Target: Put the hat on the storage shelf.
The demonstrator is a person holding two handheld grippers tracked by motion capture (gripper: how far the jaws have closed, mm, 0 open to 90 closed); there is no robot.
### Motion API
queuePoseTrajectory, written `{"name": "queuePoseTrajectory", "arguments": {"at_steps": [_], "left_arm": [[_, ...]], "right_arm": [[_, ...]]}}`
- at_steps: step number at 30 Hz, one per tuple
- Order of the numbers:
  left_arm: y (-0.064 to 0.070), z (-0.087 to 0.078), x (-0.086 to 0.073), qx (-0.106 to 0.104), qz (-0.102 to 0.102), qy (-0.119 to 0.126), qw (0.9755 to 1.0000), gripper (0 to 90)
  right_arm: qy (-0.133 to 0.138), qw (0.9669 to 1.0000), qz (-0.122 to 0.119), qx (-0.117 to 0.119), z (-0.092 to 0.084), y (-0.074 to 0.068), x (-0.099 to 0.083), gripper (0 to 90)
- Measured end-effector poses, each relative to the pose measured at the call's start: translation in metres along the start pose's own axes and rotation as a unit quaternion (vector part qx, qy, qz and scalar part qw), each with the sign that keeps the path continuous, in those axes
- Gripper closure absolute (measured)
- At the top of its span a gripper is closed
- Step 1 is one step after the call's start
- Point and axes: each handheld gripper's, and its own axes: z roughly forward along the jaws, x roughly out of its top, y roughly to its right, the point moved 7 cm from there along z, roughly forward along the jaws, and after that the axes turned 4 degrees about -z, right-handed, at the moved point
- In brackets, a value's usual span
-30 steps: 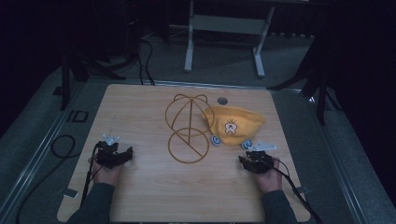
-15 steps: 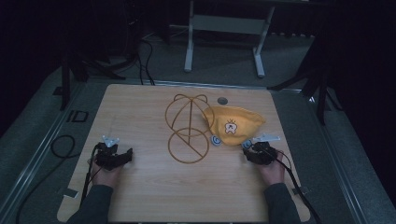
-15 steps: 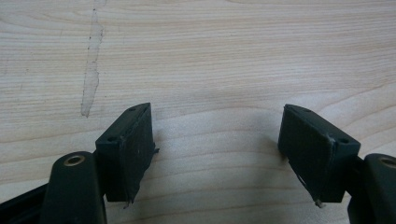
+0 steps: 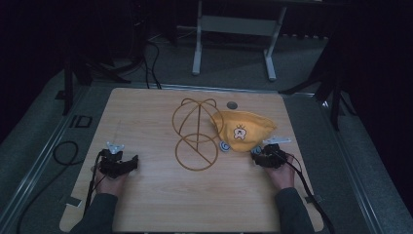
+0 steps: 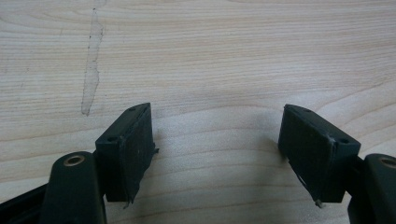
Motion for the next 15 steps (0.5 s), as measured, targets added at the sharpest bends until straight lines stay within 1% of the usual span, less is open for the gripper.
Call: {"name": "queuePoseTrajectory", "arguments": {"at_steps": [1, 3, 7, 11, 15], "left_arm": [[0.0, 0.0, 0.0, 0.0, 0.0, 0.0, 1.0, 26.9], [-0.0002, -0.0003, -0.0003, 0.0, 0.002, -0.001, 1.0, 26.9], [-0.0001, -0.0006, -0.0004, -0.001, 0.002, -0.002, 1.0, 26.9], [-0.0002, -0.0006, -0.0004, -0.001, 0.002, -0.003, 1.0, 26.9], [-0.0001, -0.0005, -0.0004, -0.001, 0.002, -0.002, 1.0, 26.9]], "right_arm": [[0.001, 1.0, 0.001, 0.0, 0.0004, -0.0001, 0.0006, 48.7], [0.001, 1.0, 0.001, 0.0, 0.0005, 0.0, 0.0008, 49.9], [0.001, 1.0, 0.004, -0.003, -0.0001, 0.0006, 0.0011, 57.3], [-0.002, 1.0, 0.001, -0.002, -0.0016, -0.0004, 0.0008, 67.3], [-0.003, 1.0, -0.008, -0.001, -0.0033, -0.0048, 0.0001, 77.6]]}}
